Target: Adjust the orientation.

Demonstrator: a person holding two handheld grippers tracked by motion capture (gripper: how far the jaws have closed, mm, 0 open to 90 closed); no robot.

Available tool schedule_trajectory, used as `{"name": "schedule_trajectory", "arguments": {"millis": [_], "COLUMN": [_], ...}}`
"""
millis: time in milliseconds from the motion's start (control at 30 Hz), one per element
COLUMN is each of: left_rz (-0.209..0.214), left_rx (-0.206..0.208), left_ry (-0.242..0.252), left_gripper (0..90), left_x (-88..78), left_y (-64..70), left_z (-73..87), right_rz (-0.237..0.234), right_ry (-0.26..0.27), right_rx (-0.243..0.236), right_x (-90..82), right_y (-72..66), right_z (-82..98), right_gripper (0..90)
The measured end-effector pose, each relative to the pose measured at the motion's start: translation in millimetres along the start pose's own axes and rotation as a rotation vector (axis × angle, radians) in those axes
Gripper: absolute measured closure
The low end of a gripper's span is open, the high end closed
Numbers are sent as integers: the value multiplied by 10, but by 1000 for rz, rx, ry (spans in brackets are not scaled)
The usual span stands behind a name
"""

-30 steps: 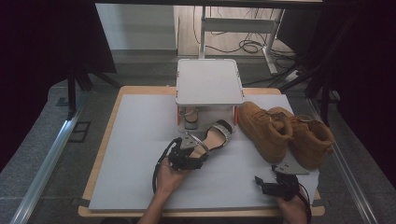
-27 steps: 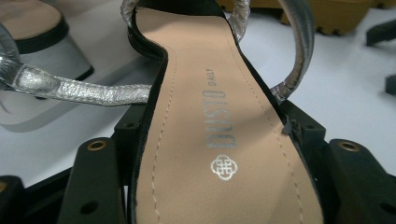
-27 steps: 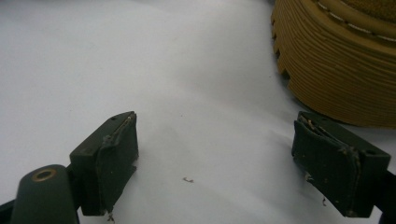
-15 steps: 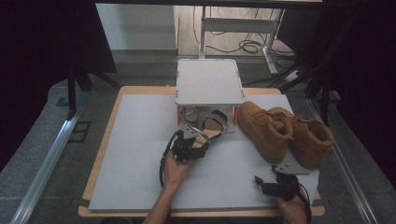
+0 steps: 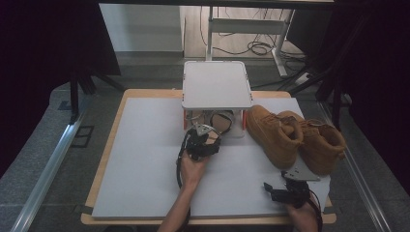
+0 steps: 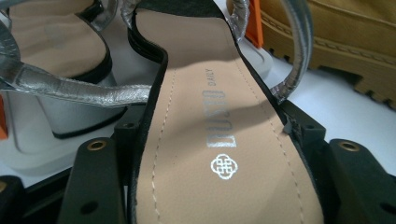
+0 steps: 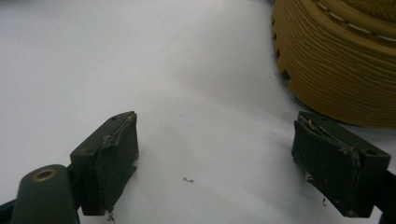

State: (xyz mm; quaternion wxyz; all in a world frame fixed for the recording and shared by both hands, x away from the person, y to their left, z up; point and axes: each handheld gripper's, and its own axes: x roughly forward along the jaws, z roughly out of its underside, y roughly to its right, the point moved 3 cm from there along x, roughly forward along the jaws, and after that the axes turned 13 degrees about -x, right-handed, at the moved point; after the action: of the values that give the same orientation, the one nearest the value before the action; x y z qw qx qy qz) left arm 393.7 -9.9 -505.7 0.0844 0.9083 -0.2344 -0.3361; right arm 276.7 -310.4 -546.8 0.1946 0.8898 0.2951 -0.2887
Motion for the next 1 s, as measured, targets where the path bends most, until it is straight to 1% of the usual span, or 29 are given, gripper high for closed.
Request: {"name": "schedule_trajectory", "arguments": {"millis": [100,167,400,533,633,900,1000], "left_rz": [-16,-29,-71,-92,-117,-160,-177], "left_rx": [-14,-31,-49,-76,-82,-114,-115], "left_ry": [10,18,27,32,36,41,26], "left_gripper": [392,392,392,392,392,391,390], "left_x": [56,103,253,339,393,541,609], "left_y": [19,36,87,113,134,184,200], "left_z": [-16,-22,-51,-94,-118,-166,-182], "right_rz": [0,0,-1,-1,-1,-1,-1], "right_ry": [0,0,1,1,1,2,2], "right_rx": [0,1,1,1,0,0,0], "right_x": [0,0,0,0,0,0,0], "right_y": [0,0,0,0,1,1,1], "right_z": [0,0,0,0,0,1,1], "right_gripper": [149,149,149,149,149,149,149]}}
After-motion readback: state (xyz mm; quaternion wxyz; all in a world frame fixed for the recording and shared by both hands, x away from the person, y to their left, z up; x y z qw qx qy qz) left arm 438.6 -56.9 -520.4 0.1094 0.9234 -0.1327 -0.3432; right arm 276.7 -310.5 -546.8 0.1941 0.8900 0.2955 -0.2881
